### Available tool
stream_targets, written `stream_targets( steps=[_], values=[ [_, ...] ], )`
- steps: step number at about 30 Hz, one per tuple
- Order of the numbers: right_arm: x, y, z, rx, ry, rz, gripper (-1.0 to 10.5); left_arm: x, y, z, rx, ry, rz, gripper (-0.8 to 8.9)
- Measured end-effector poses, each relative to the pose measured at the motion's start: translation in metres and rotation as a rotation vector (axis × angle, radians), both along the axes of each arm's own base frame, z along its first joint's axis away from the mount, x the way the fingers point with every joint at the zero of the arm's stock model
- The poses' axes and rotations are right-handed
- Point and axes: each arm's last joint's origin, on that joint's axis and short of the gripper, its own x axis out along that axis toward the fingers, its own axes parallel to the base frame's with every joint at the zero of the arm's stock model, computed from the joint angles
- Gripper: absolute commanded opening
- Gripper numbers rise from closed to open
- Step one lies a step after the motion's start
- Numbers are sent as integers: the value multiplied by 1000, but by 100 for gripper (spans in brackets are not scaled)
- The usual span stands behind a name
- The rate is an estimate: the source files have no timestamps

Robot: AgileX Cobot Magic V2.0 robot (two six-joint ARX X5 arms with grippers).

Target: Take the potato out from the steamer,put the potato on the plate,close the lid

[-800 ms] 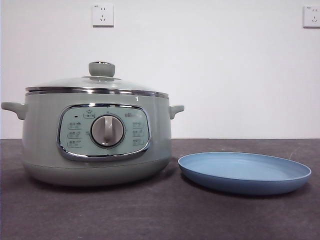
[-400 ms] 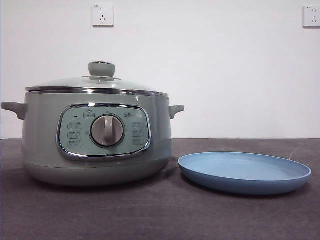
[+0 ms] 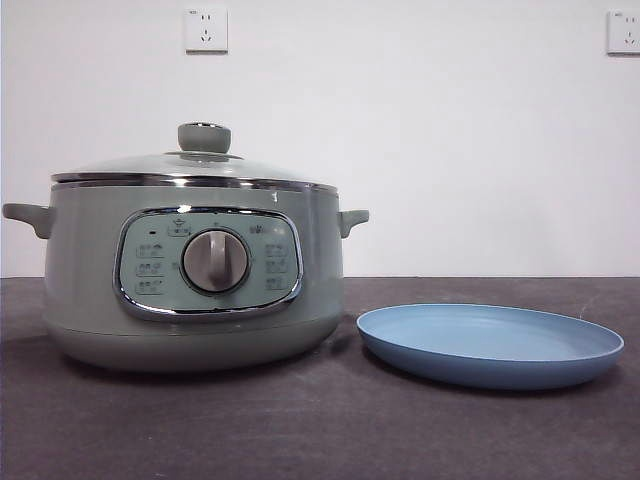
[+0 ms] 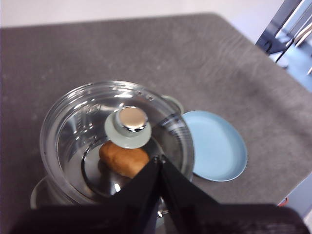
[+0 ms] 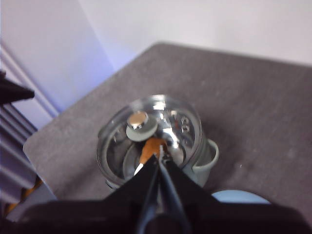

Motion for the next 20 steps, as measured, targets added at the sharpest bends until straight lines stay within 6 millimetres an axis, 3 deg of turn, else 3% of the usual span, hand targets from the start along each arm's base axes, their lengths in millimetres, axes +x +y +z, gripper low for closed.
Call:
stream_targets(
  steps=[3, 4, 11, 20],
  values=[
    [10, 2, -5, -10, 26, 0, 561, 11, -1, -1, 7, 11, 0, 467],
    [11, 2, -5, -10, 30, 0, 617, 13, -2, -1, 6, 3, 0, 471],
    [13, 2, -5, -12, 23, 1, 629, 31, -9, 1, -1, -52, -25, 472],
    [13, 1, -5, -36, 19, -42, 628, 80, -42, -18, 47, -58, -2, 472]
  ],
)
